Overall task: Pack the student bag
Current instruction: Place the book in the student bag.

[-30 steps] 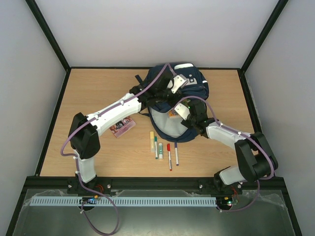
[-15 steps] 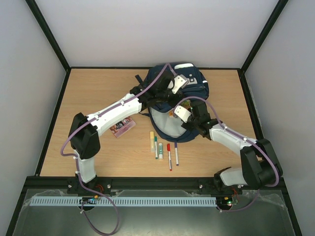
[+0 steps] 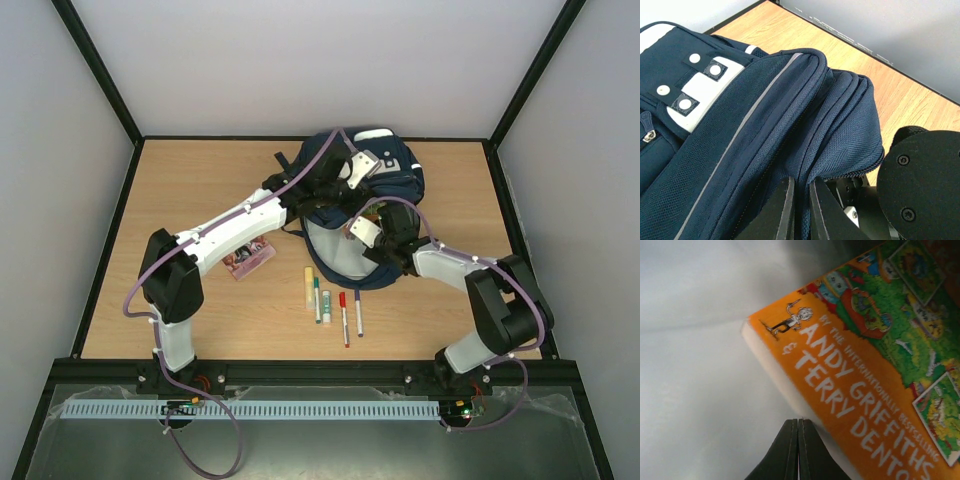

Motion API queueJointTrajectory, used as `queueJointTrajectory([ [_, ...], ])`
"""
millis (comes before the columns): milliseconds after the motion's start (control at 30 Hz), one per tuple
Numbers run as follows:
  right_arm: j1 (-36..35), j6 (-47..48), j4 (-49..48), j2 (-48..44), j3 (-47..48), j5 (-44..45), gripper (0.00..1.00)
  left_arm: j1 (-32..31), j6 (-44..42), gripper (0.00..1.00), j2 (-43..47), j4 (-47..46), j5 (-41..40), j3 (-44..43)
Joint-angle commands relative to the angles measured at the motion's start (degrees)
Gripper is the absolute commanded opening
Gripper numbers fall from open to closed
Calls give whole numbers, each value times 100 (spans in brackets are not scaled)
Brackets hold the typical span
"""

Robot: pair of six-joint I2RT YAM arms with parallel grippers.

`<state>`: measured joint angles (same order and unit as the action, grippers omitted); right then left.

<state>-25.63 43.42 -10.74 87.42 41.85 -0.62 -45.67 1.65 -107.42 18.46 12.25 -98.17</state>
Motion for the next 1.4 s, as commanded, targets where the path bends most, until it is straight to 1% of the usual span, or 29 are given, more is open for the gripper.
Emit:
queueJointTrajectory([
  [0,-21,-173,-851,310,110,642,1,-38,65,2,328,-317,211,-129],
  [133,-21,-220,-1267,691,227,1092,1,-38,72,2,318,-308,250,-132],
  [233,-21,-226,-1486,812,196,1248,1,-38,71,2,316,-295,247,-132],
  [400,-21,-332,-1202,605,134,1072,1,-38,64,2,325,-299,222,-115],
  [500,-21,-387,-617,90,39,637,1,-38,72,2,314,-307,161,-134],
  [667,-22,-305,791,-1314,-296,-585,2,-21,106,2,261,-273,99,-206],
  [767,-21,-358,1637,-2406,-480,-1058,8,-5,126,2,195,-273,86,-212],
  [833,-21,-378,2291,-2966,-476,-1342,12,-12,138,2,127,-268,77,-215],
  [933,-22,-690,3209,-3347,-203,-1484,14,-12,172,3,-19,-243,69,-249],
  [1000,-13,-1016,3641,-3594,-8,-1633,14,-10,214,4,-143,-207,62,-272],
  [1100,-13,-1476,4139,-3819,553,-2112,14,-8,332,4,-370,-195,151,-264],
  [1233,5,-1985,4534,-3881,1457,-2583,14,-20,576,7,-694,-238,413,-204],
  [1333,11,-2408,4501,-3881,1963,-2467,16,-21,756,11,-860,-326,557,-88],
  [1367,30,-2549,4413,-3874,2032,-2303,19,-21,804,12,-901,-359,586,-52],
])
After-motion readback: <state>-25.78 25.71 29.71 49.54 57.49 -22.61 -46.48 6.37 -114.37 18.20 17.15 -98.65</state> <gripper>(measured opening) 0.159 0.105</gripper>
